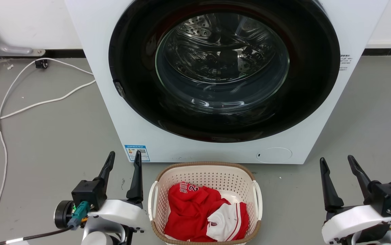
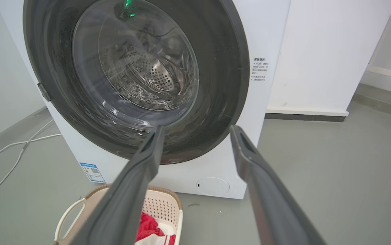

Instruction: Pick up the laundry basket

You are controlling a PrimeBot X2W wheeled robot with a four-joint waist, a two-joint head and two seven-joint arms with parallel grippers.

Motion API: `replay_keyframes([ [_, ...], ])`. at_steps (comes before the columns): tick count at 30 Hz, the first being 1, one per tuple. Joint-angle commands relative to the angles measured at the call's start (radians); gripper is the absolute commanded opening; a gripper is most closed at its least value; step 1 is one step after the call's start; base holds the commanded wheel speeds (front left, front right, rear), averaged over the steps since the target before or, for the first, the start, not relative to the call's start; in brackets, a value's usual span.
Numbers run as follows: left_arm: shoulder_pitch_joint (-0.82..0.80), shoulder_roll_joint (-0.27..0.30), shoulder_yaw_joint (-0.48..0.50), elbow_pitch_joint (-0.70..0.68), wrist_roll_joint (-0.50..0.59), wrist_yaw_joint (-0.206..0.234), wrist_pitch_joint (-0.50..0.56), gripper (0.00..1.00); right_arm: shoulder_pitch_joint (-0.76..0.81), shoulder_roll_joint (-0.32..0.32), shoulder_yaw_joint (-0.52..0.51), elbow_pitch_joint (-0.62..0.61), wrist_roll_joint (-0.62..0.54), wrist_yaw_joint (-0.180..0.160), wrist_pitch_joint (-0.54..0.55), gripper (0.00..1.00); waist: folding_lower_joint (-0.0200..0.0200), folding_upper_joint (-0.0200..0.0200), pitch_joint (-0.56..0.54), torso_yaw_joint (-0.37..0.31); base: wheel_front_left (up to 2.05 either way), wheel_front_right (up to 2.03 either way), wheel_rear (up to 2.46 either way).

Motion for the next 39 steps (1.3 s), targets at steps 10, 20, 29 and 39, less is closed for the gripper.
replay_keyframes([
  [10, -0.019, -0.002, -0.012, 0.007, 0.082, 0.017, -0.024, 1.00, 0.013, 0.005, 0.000, -0.014, -0.072, 0.000, -0.011, 1.00, 0.0000, -0.0001, 0.002, -0.003, 0.00, 0.00, 0.00],
  [20, -0.014, -0.002, -0.011, 0.017, 0.100, 0.031, -0.031, 1.00, 0.012, 0.006, 0.000, -0.006, -0.075, 0.000, -0.021, 1.00, 0.0000, -0.0001, 0.004, -0.004, 0.00, 0.00, 0.00],
  [29, -0.013, -0.002, -0.011, 0.029, 0.094, 0.040, -0.028, 1.00, 0.008, 0.005, -0.004, 0.004, -0.062, 0.000, -0.022, 1.00, 0.0000, -0.0001, 0.001, -0.003, 0.00, 0.00, 0.00],
  [39, -0.022, 0.005, -0.013, 0.033, 0.094, 0.043, -0.028, 1.00, 0.003, 0.005, -0.007, 0.008, -0.055, 0.000, -0.024, 1.00, 0.0000, -0.0001, 0.005, -0.002, 0.00, 0.00, 0.00],
])
